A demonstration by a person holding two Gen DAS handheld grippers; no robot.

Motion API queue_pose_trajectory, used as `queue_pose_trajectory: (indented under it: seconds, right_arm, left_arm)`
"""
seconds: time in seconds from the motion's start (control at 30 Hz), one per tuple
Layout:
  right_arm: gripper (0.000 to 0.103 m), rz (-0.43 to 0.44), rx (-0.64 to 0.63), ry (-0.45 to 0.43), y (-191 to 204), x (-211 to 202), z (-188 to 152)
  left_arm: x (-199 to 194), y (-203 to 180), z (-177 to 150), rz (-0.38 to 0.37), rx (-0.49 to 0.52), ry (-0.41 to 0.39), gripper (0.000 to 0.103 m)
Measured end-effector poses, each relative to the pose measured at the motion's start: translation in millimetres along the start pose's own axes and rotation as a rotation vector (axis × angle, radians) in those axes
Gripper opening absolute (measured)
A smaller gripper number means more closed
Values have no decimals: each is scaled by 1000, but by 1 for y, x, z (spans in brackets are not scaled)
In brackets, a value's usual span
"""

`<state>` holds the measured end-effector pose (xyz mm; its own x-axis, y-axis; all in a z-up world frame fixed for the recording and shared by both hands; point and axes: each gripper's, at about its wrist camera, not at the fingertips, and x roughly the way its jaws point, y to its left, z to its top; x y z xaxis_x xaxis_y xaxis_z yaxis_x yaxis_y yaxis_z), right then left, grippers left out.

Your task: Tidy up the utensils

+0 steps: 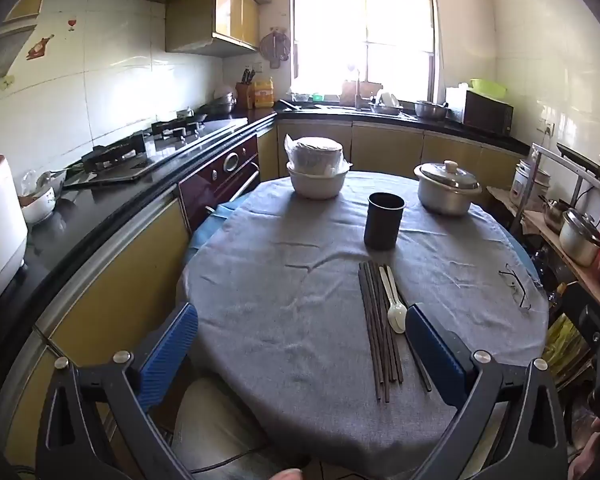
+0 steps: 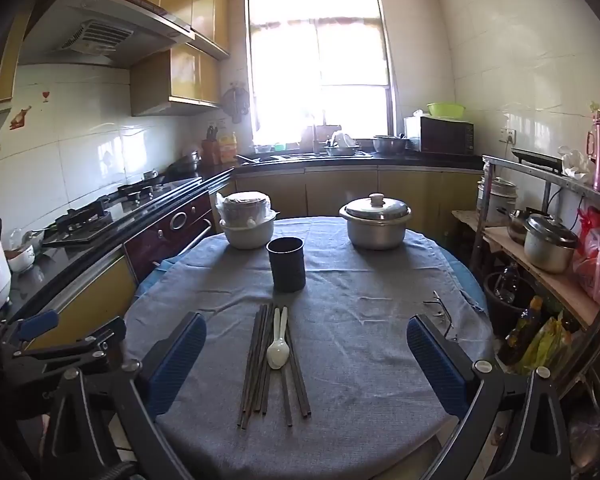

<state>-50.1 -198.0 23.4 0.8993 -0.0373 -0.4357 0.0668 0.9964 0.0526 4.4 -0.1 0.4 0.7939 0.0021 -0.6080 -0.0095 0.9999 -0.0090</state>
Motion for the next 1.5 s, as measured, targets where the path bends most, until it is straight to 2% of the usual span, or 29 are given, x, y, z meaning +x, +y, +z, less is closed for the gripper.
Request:
queue_pose_trajectory:
  seconds: [0.23,0.27,0.3,0.4,0.47,0.7,0.8,1.17,1.5]
  right_arm:
    - [102,-13,4,6,-1,0,-1]
    - [102,-12,4,8,0,1,-1]
    - [102,-12,6,9,3,4,1]
    - [102,-8,4,12,16,13,6]
    - [102,10,19,-8,-2,0,-1]
    - [101,26,-10,-19,4,-2,1]
    - [98,36,-27,-10,7,0,3]
    - [98,42,-15,-18,1,-4,5]
    - [91,65,-17,-21,3,-3,7]
  left_arm:
    - [31,4,19,1,40,-8,103]
    - [9,-8,10,13,33,-48,103]
    - [-12,2,-3,15,-5,-82,103]
    - [-15,3,-5,-3,-7,-89,103]
    - [-18,3,-6,1,-6,-104,103]
    - [-18,9,-3,-11,-19,-105,103]
    - [-18,8,-1,-15,-20,-107,103]
    - [-25,2,2,-35,-15,-119,103]
    - [-24,6,6,-42,-27,-106,103]
